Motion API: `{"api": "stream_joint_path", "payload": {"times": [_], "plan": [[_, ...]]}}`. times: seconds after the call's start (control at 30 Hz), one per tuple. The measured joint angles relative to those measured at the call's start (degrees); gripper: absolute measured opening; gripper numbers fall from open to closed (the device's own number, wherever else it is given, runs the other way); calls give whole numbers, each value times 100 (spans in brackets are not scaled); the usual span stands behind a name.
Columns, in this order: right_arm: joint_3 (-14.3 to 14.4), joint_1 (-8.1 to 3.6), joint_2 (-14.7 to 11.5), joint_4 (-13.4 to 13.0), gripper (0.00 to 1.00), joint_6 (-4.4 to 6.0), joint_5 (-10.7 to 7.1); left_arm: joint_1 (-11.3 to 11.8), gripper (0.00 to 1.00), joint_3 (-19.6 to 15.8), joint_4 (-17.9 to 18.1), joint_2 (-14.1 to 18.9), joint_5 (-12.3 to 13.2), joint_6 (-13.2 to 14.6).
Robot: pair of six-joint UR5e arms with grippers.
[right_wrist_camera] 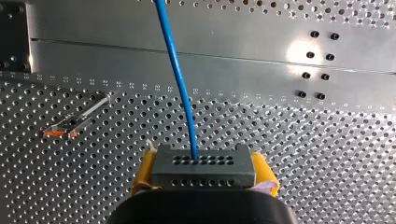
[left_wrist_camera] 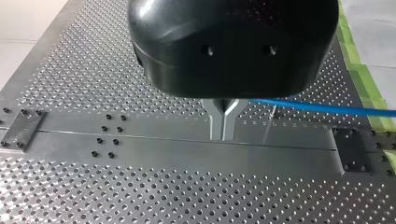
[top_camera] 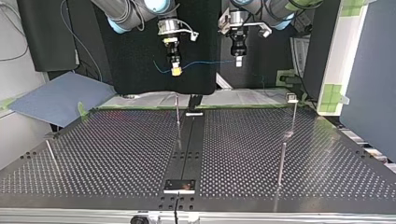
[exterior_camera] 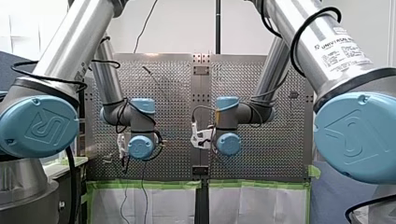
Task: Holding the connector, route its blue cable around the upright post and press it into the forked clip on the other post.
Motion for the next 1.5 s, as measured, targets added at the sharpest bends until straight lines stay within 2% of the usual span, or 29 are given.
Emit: {"api": "stream_joint_path", "payload": {"times": [0.2, 0.23, 0.27, 0.5, 0.53, 0.87, 1.1, 1.27, 1.5], "plan": [[0, 0, 0, 0, 0, 0, 0, 0, 0, 0, 0, 0, 0, 0], [0, 0, 0, 0, 0, 0, 0, 0, 14, 0, 0, 0, 0, 0], [0, 0, 0, 0, 0, 0, 0, 0, 22, 0, 0, 0, 0, 0], [0, 0, 0, 0, 0, 0, 0, 0, 22, 0, 0, 0, 0, 0], [0, 0, 0, 0, 0, 0, 0, 0, 16, 0, 0, 0, 0, 0], [-11, 8, 8, -1, 0, -9, 1, 10, 16, -14, 13, -13, -4, -11], [-33, 163, 249, 0, 0, -17, 8, 42, 16, -76, 168, -291, 0, -9], [-34, 183, 403, 0, 0, -17, 9, 43, 16, -77, 182, -360, 0, -9], [-35, 185, 429, 0, 0, -17, 9, 44, 16, -79, 184, -368, 0, -9]]}}
